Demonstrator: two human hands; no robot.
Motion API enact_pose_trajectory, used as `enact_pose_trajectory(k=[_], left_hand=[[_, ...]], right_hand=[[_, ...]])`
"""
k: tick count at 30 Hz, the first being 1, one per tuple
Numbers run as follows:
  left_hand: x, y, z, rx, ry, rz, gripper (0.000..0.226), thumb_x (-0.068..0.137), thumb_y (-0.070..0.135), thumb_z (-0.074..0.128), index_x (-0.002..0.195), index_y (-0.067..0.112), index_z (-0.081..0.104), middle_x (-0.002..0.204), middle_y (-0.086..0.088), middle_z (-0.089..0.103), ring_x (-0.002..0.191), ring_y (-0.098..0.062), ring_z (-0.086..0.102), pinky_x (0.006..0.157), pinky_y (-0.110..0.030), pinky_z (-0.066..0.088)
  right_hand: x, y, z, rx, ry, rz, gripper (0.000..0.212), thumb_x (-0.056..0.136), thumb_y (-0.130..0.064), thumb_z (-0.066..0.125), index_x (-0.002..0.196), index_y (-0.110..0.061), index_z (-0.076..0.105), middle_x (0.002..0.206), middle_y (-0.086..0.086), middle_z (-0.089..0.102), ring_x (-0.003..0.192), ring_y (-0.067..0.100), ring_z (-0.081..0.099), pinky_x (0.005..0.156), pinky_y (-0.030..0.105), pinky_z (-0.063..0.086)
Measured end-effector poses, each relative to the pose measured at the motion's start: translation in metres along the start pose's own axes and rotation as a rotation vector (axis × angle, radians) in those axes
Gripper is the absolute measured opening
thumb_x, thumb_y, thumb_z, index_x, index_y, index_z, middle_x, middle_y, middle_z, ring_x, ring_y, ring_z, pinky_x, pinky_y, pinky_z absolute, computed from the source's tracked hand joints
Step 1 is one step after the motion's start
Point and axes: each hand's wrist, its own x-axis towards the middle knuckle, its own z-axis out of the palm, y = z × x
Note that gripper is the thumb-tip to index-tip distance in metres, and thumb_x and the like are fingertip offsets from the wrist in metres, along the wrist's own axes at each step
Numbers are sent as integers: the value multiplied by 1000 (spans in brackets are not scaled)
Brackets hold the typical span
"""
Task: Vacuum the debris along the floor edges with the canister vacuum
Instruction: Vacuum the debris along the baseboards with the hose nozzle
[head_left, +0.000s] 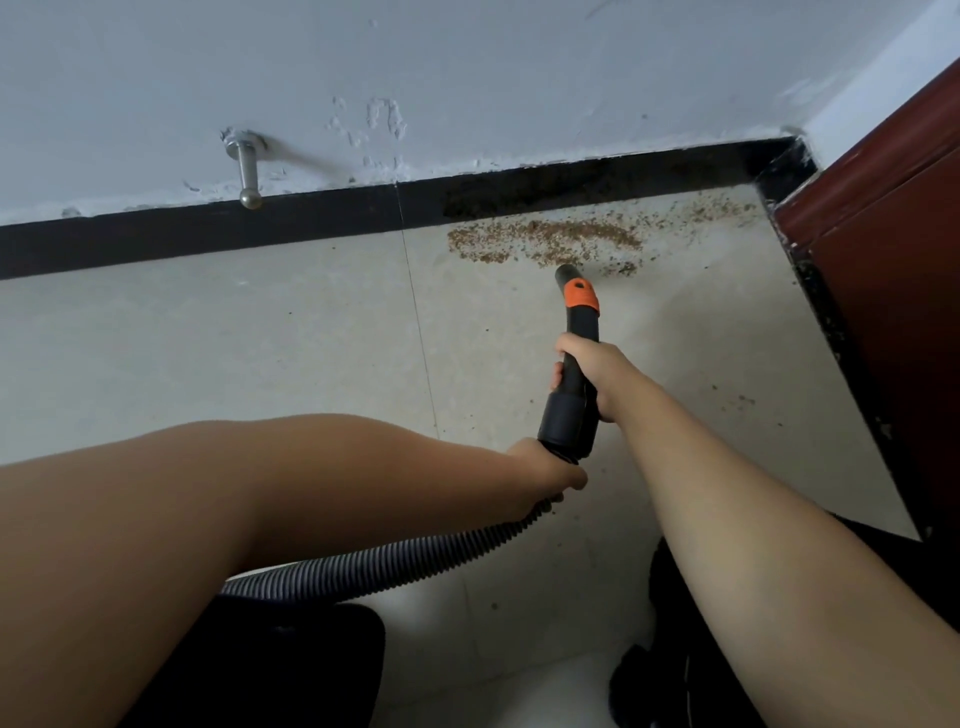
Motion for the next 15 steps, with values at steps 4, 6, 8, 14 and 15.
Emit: enact_pose_trajectory(k=[4,6,8,14,15], left_hand=[[7,14,4,16,-11,2,19,82,9,64,90,10,47,68,-5,50,53,-15,46,49,-22,42],[9,21,8,17,-12,6,19,82,9,64,90,9,47,67,-5,50,53,-15,46,49,-22,42],[11,28,13,12,-16,18,21,82,8,63,95,8,47,67,-5,50,52,-15,46,47,-22,41],[18,45,23,-18,2,40,23,83,8,62,98,6,45,67,-6,49,53,-15,45,49,-22,41],[18,47,23,-23,9,38,21,83,8,62,97,6,46,68,-6,49,54,-15,45,51,-23,41]], right_hand=[[6,-9,-15,-1,18,-7,11,83,-7,53,83,-8,42,43,5,50,35,18,47,48,25,47],[9,-15,-21,-1,24,-10,10,83,-7,53,83,-8,43,44,5,49,34,18,46,47,23,48],[11,-20,-28,0,21,1,10,82,-7,53,83,-9,43,42,5,49,34,17,46,46,23,49],[18,-36,-40,-27,-28,-1,11,84,-9,54,79,-8,44,50,7,50,38,18,48,45,22,49],[19,-37,-40,-31,-36,-8,12,85,-9,54,78,-8,45,51,7,50,38,18,48,45,22,49]])
